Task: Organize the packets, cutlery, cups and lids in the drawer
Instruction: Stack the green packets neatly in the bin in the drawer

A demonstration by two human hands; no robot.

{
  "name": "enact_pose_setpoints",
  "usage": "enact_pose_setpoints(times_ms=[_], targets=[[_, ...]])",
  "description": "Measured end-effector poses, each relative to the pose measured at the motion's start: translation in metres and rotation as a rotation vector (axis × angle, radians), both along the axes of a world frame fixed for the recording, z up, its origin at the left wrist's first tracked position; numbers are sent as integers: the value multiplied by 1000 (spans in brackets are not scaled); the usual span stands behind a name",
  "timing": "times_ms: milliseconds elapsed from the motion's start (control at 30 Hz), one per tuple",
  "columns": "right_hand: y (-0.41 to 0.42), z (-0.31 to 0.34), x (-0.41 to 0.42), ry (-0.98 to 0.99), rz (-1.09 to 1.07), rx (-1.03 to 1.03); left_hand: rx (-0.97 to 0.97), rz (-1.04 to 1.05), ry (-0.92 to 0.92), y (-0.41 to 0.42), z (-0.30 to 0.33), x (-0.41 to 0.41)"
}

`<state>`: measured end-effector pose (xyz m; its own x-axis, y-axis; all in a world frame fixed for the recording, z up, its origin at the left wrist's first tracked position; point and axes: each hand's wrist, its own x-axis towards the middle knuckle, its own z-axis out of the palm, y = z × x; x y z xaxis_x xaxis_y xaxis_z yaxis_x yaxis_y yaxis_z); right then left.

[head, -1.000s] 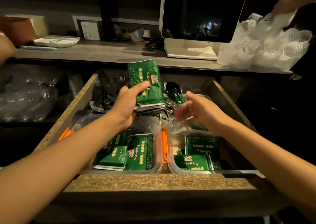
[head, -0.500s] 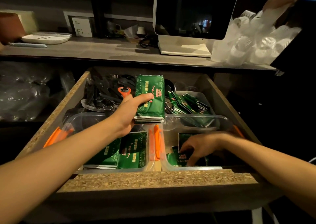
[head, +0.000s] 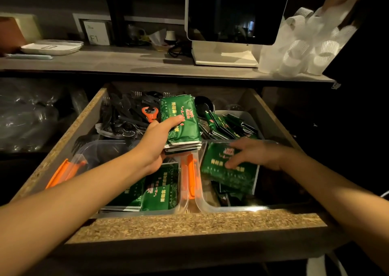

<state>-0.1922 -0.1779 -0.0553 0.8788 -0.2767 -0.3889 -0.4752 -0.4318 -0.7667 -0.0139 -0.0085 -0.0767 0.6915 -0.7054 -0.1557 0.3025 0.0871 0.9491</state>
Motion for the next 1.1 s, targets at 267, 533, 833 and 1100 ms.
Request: enact_pose_setpoints(times_ms=[267,533,833,1100], targets=[[7,9,11,-524,-523,480,-27,42,10,-5,-2,-6],[36,22,35,-667,-533,516,-12,-11,-48,-9,4,-16],[77,20,62,-530,-502,46,42,-43,-184,-4,6,-18],[81,15,54,-667,-494,349,39,-105,-205,-9,-1,-17]])
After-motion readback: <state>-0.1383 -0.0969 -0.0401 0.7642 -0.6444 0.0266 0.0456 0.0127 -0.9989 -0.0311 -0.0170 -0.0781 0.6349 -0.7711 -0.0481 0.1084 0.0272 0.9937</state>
